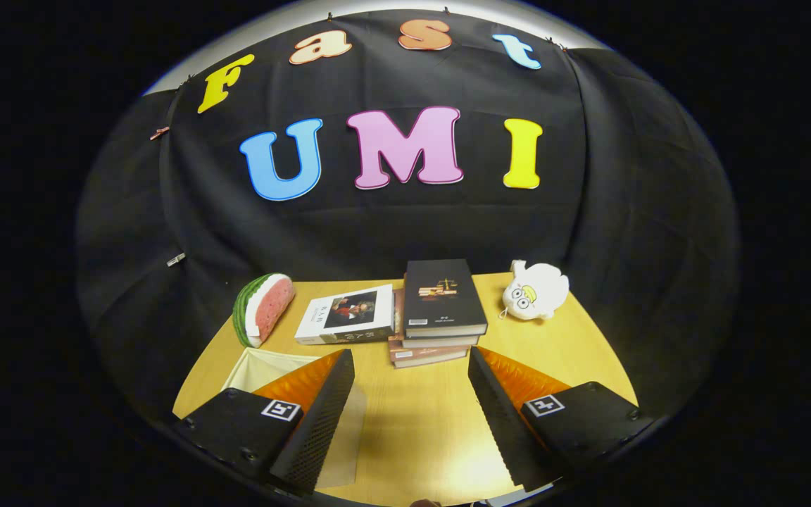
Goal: Open the storage box then place both shoes into the box .Put the left shoe in first, then the right shoe, with the right side of both shoes facing outward in a uniform manner.
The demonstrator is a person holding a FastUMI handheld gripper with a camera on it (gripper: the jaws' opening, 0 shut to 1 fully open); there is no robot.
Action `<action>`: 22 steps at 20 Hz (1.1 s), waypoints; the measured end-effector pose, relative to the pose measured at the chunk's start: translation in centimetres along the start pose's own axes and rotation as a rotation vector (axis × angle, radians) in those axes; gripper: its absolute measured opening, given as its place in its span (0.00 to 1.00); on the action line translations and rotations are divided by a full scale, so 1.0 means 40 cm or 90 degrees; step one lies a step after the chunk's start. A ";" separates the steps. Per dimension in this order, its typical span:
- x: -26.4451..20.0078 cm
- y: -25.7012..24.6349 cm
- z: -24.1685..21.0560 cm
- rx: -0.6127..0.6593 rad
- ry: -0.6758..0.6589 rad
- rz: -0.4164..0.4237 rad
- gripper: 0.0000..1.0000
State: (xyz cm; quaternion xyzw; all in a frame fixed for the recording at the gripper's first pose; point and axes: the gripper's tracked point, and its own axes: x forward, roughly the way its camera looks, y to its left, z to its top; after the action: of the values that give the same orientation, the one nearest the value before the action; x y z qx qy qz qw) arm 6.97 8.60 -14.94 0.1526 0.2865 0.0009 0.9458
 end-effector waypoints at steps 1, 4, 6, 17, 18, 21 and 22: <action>-0.012 -0.032 0.013 -0.013 -0.015 -0.017 0.99; -0.047 -0.090 0.050 -0.042 -0.063 -0.048 0.99; -0.076 -0.119 0.079 -0.054 -0.098 -0.061 0.99; -0.205 -0.158 0.196 -0.086 -0.240 -0.087 0.98; -0.211 -0.153 0.192 -0.087 -0.241 -0.086 0.98; -0.219 -0.159 0.200 -0.085 -0.252 -0.085 0.98; -0.224 -0.162 0.199 -0.085 -0.253 -0.087 0.98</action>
State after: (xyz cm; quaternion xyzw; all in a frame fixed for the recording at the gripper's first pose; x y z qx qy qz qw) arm 3.24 -0.68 -5.70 0.0674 0.1036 -0.0744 0.9895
